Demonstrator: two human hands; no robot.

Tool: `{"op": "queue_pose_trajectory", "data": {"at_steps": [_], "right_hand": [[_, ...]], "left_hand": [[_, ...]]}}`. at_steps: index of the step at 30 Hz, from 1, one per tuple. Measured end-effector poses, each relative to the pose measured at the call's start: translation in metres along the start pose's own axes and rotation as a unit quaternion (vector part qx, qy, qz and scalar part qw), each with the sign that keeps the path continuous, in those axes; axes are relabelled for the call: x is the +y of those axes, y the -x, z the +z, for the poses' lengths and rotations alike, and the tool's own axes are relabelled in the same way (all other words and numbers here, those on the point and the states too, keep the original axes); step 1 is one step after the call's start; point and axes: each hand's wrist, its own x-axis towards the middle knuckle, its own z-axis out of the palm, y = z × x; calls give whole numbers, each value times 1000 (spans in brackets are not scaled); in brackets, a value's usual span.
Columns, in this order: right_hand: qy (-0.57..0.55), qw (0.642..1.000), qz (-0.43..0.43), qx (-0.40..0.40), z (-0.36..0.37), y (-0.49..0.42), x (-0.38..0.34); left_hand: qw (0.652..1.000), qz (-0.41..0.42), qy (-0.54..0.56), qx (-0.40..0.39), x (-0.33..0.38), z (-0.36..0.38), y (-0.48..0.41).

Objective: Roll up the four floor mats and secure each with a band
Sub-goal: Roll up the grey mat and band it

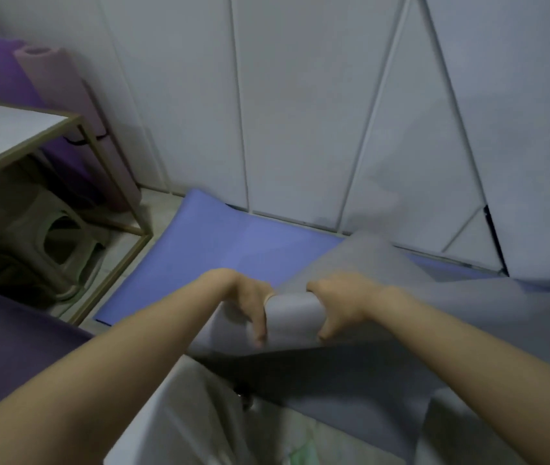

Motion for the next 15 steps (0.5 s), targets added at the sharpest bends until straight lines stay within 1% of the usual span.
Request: {"op": "queue_pose_trajectory", "data": {"at_steps": [2,4,6,7,9,10,12,15], "right_hand": [[-10,1000,2,-14,3,-3,8],[-17,1000,18,-14,4,-5,19],[-19,999,34,-13,4,-6,32],[-22,999,42,-18,4,-7,39],[-33,997,56,-31,1,-8,50],[-37,997,61,-38,-1,-8,55],[-44,996,63,-51,-4,-7,61],[-67,993,67,-67,-6,-3,65]], "left_hand": [[1000,7,9,0,5,-1,-6],[999,24,13,35,11,-2,-10],[994,42,-4,99,19,-3,-16],[988,51,-31,145,24,-1,-18],[964,70,-97,239,33,7,-24],[952,78,-113,273,35,12,-28],[946,85,-96,297,38,20,-35],[952,92,-25,292,42,21,-38]]}}
